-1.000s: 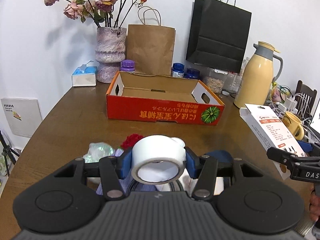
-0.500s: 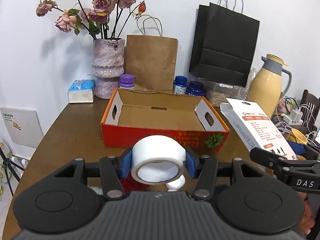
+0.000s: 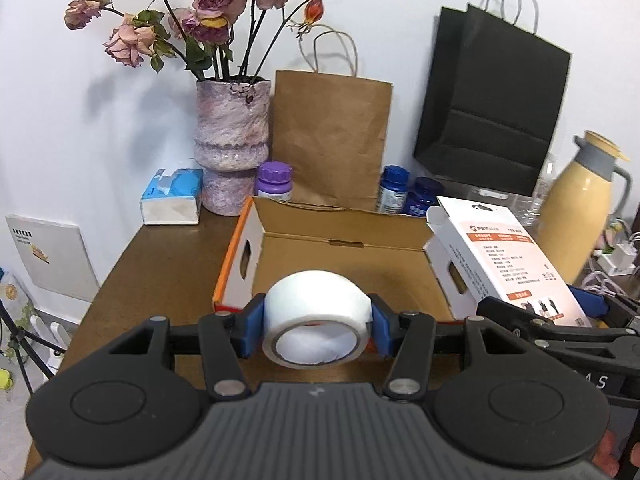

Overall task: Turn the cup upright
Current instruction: 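Carry the tape roll and glove package into the cardboard box and release both, then withdraw both tools from the box back toward the table items, then grasp the yellow-white plush toy with the right gripper, then grasp the black braided cable with the left gripper while the right gripper holds the plush toy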

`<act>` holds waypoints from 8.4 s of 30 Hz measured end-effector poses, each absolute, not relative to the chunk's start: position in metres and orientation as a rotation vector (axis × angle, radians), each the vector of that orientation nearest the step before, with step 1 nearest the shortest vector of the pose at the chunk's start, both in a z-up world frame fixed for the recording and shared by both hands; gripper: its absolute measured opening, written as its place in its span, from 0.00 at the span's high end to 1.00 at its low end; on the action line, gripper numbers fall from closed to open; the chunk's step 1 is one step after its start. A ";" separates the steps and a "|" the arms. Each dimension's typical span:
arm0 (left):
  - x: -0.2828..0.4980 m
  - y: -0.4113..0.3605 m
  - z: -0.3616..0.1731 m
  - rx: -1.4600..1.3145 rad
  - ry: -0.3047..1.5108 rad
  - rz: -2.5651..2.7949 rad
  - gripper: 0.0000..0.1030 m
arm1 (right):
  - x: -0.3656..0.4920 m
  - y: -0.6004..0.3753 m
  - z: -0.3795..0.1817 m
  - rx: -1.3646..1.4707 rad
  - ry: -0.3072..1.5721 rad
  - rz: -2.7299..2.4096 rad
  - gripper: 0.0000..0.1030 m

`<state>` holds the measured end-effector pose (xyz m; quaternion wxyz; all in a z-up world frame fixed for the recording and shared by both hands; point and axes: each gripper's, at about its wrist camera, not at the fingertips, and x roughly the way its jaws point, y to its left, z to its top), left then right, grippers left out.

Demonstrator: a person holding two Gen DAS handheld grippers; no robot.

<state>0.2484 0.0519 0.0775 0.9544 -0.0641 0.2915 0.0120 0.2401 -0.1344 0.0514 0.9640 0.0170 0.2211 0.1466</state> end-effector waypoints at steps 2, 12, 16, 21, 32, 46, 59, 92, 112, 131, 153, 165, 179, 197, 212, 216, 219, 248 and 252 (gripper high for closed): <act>0.262 0.055 0.077 -0.131 0.602 0.035 0.48 | 0.254 -0.130 0.052 0.029 0.460 0.289 0.05; 0.325 0.065 0.062 -0.116 0.658 0.074 0.48 | 0.323 -0.104 0.039 0.003 0.539 0.248 0.05; 0.348 0.068 0.051 -0.122 0.677 0.089 0.48 | 0.349 -0.096 0.030 0.004 0.570 0.233 0.05; 0.370 0.071 0.031 -0.134 0.707 0.098 0.48 | 0.372 -0.095 0.012 0.015 0.586 0.219 0.05; 0.392 0.071 0.007 -0.140 0.705 0.086 0.48 | 0.387 -0.101 -0.015 0.003 0.531 0.207 0.05; 0.395 0.064 0.006 -0.114 0.659 0.109 0.09 | 0.399 -0.119 -0.028 0.077 0.588 0.217 0.11; 0.373 0.060 0.026 -0.130 0.612 0.096 0.00 | 0.371 -0.141 -0.001 0.124 0.522 0.227 0.00; 0.227 0.058 0.074 -0.122 0.525 0.071 0.00 | 0.224 -0.142 0.052 0.060 0.423 0.272 0.00; 0.143 0.064 0.050 -0.115 0.523 0.054 0.00 | 0.135 -0.145 0.024 0.023 0.443 0.273 0.00; 0.075 0.073 0.022 -0.103 0.517 0.107 0.00 | 0.081 -0.149 -0.005 -0.001 0.450 0.322 0.00; 0.028 0.089 -0.022 -0.133 0.567 0.135 0.00 | 0.043 -0.118 -0.054 -0.101 0.529 0.431 0.00; 0.019 0.099 -0.028 -0.149 0.585 0.152 0.00 | 0.063 -0.096 -0.070 -0.208 0.553 0.547 0.12; 0.027 0.094 -0.036 -0.149 0.616 0.147 0.00 | 0.068 -0.104 -0.078 -0.169 0.527 0.644 0.43; 0.064 0.056 -0.038 -0.093 0.658 0.052 0.00 | 0.053 -0.140 -0.058 -0.027 0.303 0.484 0.44; 0.114 0.021 -0.045 -0.070 0.724 -0.007 0.00 | 0.075 -0.180 -0.060 0.010 0.295 0.352 0.43; 0.126 0.019 -0.050 -0.062 0.761 -0.003 0.00 | 0.079 -0.181 -0.065 0.017 0.308 0.359 0.43; 0.132 0.018 -0.053 -0.050 0.772 0.011 0.00 | 0.079 -0.179 -0.067 0.010 0.312 0.367 0.43; 0.118 0.012 -0.047 -0.049 0.678 0.021 0.13 | 0.081 -0.179 -0.068 0.009 0.321 0.383 0.43; 0.116 0.015 -0.039 -0.049 0.652 0.018 0.13 | 0.081 -0.177 -0.068 0.001 0.325 0.376 0.43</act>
